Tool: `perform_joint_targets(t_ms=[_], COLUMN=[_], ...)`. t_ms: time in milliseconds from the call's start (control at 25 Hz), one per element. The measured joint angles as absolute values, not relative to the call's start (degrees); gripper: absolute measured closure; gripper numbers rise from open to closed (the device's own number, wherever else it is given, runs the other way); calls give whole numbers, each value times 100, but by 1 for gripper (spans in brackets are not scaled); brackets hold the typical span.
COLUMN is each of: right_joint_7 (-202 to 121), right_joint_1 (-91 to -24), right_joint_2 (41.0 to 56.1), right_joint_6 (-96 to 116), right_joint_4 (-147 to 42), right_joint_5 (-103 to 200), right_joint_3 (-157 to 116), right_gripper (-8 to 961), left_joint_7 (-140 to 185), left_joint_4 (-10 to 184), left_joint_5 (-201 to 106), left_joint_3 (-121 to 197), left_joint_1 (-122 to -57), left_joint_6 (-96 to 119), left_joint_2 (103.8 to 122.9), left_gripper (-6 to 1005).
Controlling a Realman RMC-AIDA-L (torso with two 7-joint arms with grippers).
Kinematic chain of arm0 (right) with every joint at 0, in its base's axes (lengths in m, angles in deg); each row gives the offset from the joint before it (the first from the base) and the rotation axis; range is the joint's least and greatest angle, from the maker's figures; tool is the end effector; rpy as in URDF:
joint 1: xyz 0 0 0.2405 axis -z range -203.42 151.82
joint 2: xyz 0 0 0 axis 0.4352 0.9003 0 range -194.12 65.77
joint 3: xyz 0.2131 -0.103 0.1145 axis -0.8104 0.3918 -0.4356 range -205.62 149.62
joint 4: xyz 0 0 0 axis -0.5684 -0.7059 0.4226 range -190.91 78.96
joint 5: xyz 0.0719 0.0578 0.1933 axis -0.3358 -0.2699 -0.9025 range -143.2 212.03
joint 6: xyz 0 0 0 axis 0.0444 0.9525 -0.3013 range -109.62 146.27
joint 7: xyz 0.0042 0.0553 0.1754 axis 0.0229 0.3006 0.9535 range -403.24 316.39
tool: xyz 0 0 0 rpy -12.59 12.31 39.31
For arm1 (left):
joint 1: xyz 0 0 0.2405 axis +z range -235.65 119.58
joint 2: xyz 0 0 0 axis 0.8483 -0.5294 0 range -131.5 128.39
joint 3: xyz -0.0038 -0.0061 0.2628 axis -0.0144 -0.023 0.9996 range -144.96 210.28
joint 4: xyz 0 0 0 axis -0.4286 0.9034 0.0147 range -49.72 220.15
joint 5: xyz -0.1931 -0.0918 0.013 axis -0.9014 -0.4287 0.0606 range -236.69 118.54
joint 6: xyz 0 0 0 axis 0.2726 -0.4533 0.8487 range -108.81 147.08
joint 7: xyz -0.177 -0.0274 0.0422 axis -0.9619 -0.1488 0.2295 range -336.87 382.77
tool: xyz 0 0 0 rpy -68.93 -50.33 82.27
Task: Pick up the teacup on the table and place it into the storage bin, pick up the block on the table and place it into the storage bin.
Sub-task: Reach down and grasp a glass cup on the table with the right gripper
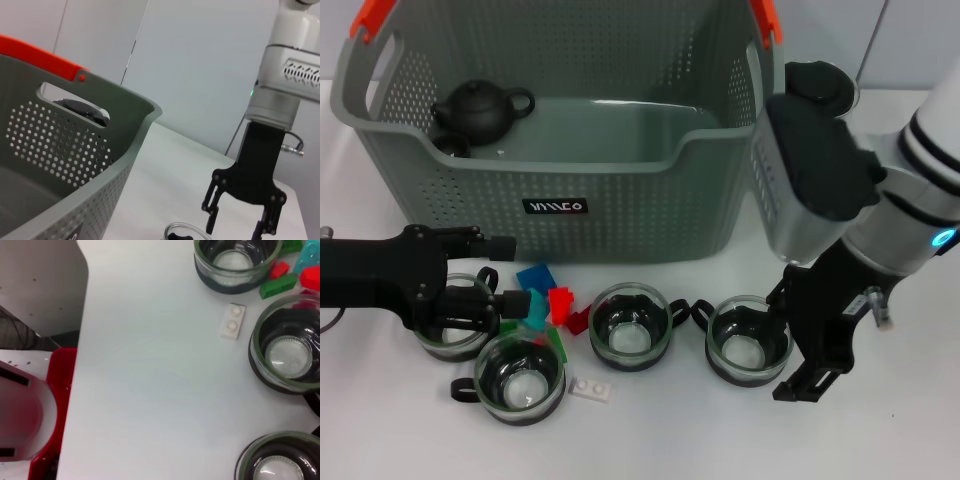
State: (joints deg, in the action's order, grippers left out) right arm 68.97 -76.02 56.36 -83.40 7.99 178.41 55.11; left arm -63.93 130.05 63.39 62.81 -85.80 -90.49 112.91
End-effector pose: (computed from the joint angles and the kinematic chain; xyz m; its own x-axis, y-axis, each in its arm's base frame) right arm 0.1472 0.3439 -0.0798 0.8726 0.0519 0.4856 -0.0175 -0.9904 0.1374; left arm -0.2692 0.3082 0.0254 0.7716 0.4251 0.4732 0.4773 -0.8787 0.0111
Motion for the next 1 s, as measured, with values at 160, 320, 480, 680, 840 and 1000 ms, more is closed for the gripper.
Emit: perform_joint_targets(t_ms=[160,320,480,680,840,1000], right_joint_7=[6883,6885,6900,6922,6924,6925], right_joint_1=[-7516,-7404,-7330,-7244,-7186,-7173], right_joint_2=[5645,5649,5655,5663,5666,5667], right_joint_6=[-8072,-7798,-7570,-7284,-7084,-7039], right_joint_4=[744,740,733,730,730,729], right_joint_5=[17824,17824,17824,17825,17827,17829], right_joint_3=[5788,6074,6221,6411,6589,6670], right_gripper=[238,254,271,291,308,324], left_joint_7=[-6388,-6389,-6372,-6371,-6371,-6371], left_joint_4=[12991,12932,12924,12899,12877,12877], left_joint_5=[6354,6387,6386,6375,6391,6395], left_joint_3=[6229,6152,6148,6148,6148,6149], left_joint_1=[-8580,-8566,-8473,-8433,-8431,-8431], left_joint_6=[-9047,-9046,-9013,-8998,-8981,-8975], left_joint_2=[11277,11233,11211,11203,11206,11211], left_gripper=[124,125,125,125,125,125])
